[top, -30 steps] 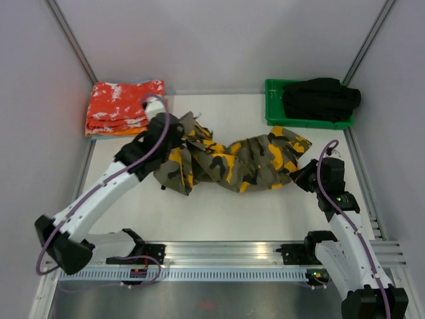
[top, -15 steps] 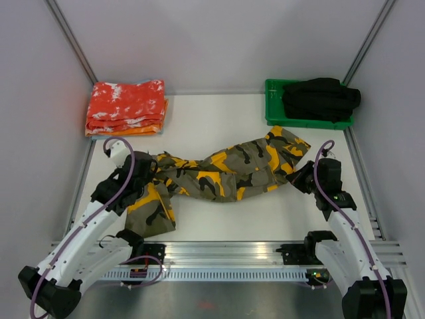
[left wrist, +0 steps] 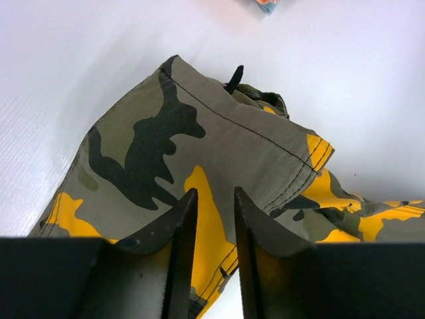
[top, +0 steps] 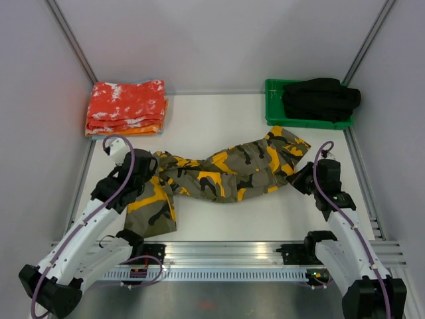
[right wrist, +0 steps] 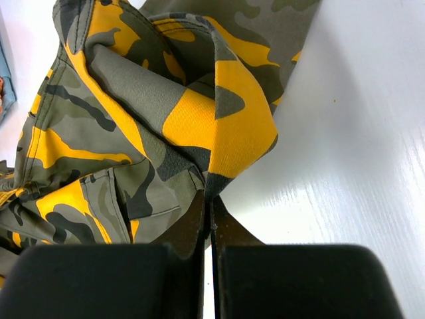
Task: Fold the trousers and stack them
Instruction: Flatten the trousers out
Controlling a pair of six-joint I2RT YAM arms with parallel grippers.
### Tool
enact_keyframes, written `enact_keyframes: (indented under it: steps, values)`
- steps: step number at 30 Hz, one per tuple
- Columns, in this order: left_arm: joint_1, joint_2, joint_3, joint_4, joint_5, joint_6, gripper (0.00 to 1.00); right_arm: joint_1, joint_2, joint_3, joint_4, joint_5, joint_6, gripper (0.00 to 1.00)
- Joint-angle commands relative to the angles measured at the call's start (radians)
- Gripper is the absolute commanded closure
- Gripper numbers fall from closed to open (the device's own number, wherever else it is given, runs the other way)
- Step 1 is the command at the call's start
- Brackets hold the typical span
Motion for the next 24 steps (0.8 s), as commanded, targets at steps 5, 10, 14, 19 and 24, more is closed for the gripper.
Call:
enact_keyframes:
  steps: [5, 10, 14, 19, 24]
  values:
    - [0.003, 0.054, 0.011, 0.233, 0.266, 0.227, 0.21, -0.001, -0.003, -0.01, 0.009, 0.008, -0.019, 1.0]
    - [-0.05, 0.213, 0.092, 0.174, 0.197, 0.311, 0.18, -0.001, 0.023, -0.025, 0.017, -0.001, -0.02, 0.8]
    - [-0.063, 0.323, 0.145, 0.051, 0.062, 0.242, 0.39, -0.001, 0.041, 0.001, -0.01, -0.004, -0.037, 0.69]
    - [-0.063, 0.279, 0.191, 0.041, -0.023, 0.209, 0.98, 0.0, 0.022, 0.108, -0.076, 0.019, -0.1, 0.49]
    - [-0.063, 0.206, 0.295, 0.058, -0.003, 0.261, 0.98, -0.001, 0.06, 0.208, -0.124, 0.014, -0.144, 0.42]
